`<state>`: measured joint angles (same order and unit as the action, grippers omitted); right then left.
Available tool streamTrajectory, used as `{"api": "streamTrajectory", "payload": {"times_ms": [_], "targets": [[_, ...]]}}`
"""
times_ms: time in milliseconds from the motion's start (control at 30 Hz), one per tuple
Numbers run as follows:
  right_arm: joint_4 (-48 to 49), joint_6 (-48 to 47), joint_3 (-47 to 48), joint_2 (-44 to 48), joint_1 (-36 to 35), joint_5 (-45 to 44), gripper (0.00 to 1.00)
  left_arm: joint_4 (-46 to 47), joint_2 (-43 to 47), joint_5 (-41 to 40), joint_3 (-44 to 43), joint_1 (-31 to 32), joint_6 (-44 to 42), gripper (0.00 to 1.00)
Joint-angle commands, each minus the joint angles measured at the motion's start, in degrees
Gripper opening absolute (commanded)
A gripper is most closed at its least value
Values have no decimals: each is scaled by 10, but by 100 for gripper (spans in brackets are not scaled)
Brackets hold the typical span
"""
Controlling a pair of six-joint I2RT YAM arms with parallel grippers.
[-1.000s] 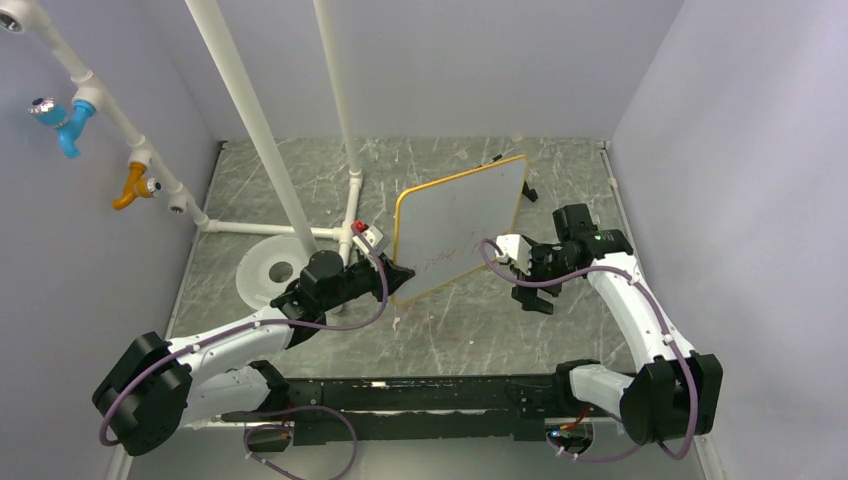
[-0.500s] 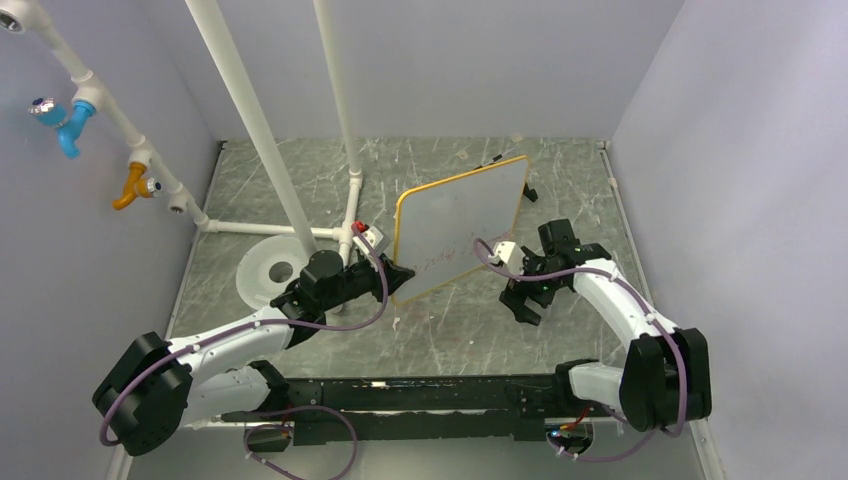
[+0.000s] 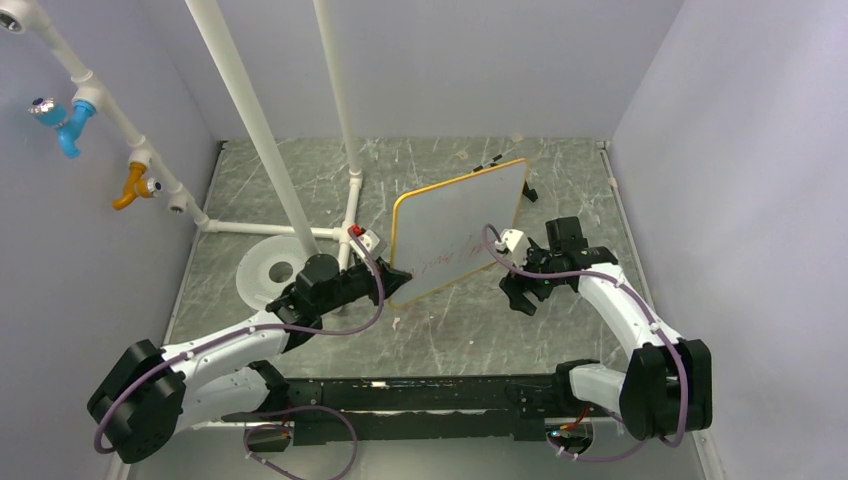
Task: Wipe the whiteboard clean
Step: Pass from the left arm to the right
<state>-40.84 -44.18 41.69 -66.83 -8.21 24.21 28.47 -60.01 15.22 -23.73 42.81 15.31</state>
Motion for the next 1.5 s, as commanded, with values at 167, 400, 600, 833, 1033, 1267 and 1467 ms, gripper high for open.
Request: {"api": "streamTrajectory", "payload": {"times_ms": [167,400,600,833,1033,1267,1467], "targets": [[-77,-32,119,59,16,139,90,61,27,24,8,-2,2,0],[-345,-261,453,-69,13,289,100,49,-7,74,-13,-2,-41,0],[-395,-225,689,-192,-45,241,99,15,-27,106,-50,-2,-78,0],[-407,-220,724,-248,-115,198,91,-7,-41,133,-75,-2,-95,0],[-451,-253,722,-269,-127,193,59,-16,-41,128,-78,-2,-112,0],[-451,-278,717,-267,-135,160,46,-14,-63,130,-91,-5,-127,0],[-451,-312,692,-256,-138,156,0,-4,-73,136,-92,-13,-127,0]]}}
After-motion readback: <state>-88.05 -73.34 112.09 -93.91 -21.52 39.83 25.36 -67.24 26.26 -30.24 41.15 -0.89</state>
